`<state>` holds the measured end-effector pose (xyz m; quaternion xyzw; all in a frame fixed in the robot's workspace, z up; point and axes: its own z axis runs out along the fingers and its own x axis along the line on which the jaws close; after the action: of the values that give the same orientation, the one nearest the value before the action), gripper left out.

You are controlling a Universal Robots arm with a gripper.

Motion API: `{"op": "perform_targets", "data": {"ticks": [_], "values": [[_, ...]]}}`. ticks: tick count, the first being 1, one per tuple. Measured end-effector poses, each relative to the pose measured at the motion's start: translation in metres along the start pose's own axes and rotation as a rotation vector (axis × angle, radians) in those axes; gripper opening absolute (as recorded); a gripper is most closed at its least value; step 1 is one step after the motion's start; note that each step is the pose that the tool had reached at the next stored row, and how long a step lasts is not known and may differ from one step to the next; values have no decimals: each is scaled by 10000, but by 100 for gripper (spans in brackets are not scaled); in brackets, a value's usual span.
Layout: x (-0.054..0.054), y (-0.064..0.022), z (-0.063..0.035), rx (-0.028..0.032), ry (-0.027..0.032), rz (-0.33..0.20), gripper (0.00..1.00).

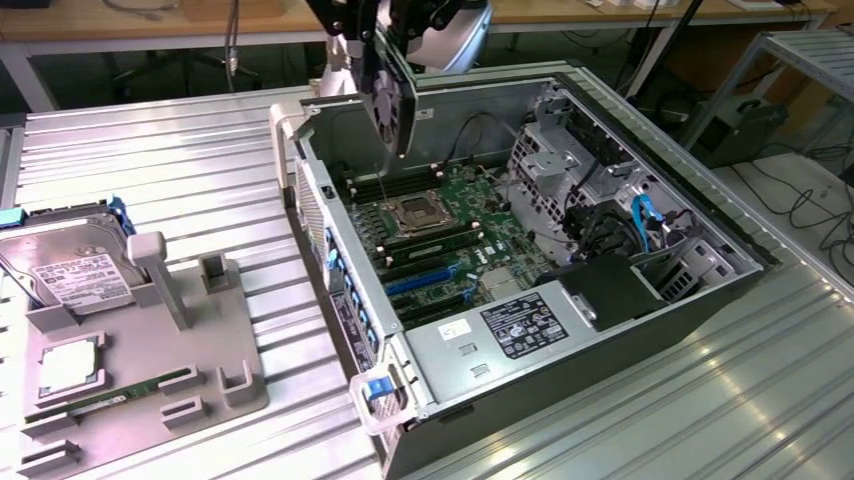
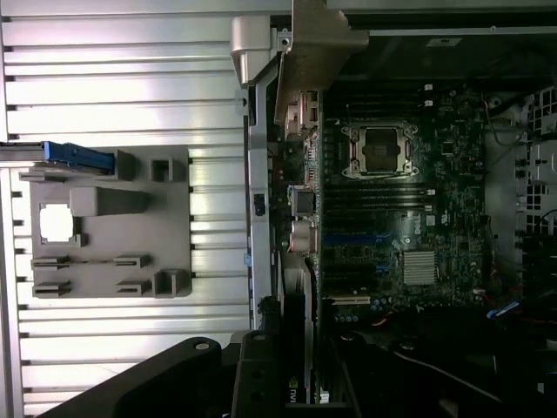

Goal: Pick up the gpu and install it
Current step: 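Pick up the gpu and move the gpu toward the slot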

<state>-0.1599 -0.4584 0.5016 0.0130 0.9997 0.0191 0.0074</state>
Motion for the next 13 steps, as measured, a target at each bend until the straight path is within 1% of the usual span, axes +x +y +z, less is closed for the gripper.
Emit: {"op": "perform_targets", "data": {"ticks": [13], "values": [[-282,7,9,0,-1,0,27]]}}
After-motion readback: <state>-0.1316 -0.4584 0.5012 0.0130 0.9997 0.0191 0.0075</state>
